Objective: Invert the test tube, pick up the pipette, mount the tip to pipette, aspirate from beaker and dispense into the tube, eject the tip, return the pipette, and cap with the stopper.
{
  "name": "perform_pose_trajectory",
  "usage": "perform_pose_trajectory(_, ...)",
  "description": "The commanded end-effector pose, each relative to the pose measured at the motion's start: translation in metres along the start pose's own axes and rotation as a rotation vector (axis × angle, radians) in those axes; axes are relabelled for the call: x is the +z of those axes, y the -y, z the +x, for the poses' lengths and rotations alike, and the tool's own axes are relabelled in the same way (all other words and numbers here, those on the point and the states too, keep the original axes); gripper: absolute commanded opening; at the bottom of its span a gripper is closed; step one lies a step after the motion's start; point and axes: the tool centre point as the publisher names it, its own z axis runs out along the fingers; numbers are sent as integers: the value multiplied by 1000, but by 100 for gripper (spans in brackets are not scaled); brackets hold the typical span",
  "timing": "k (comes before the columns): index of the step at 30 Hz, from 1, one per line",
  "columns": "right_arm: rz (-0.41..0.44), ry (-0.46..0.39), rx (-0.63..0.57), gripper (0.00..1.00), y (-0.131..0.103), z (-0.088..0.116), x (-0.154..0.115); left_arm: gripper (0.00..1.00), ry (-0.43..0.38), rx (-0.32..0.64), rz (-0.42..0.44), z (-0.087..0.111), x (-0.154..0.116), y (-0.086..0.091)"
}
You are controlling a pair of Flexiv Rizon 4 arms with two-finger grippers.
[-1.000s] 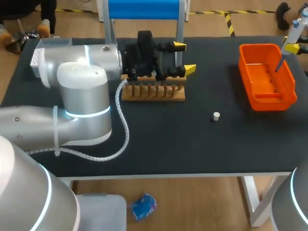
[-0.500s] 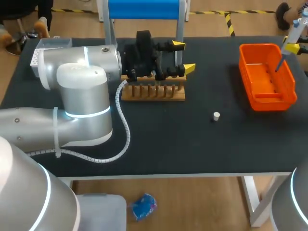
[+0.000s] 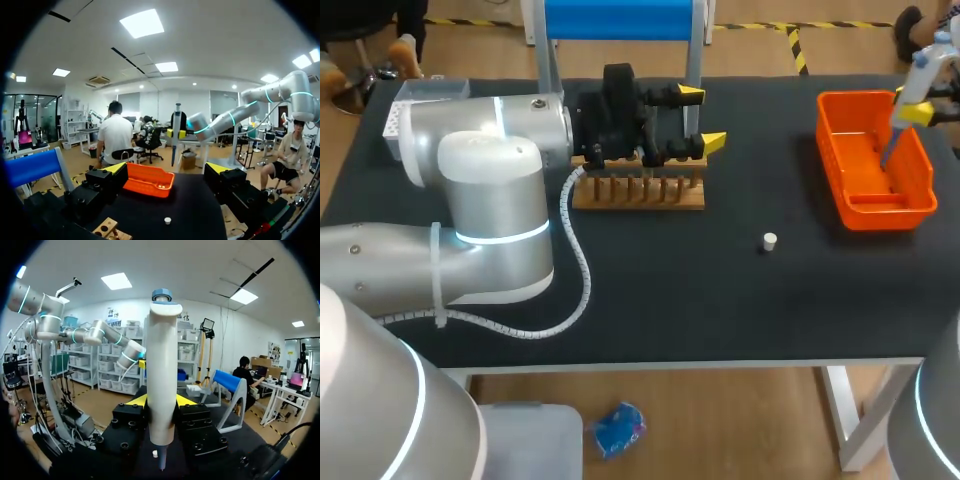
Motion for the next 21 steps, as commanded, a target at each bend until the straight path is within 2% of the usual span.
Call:
perform_pose_trajectory(1,38,148,-3,0,-4,23,46,100,6,1,6,1,1,-2)
perform_pose_trajectory(5,2,147,17,0,0,31,75,100,6,1,6,1,1,-2)
perform_pose_trajectory(21,2,147,17,0,0,31,75,100,6,1,6,1,1,-2)
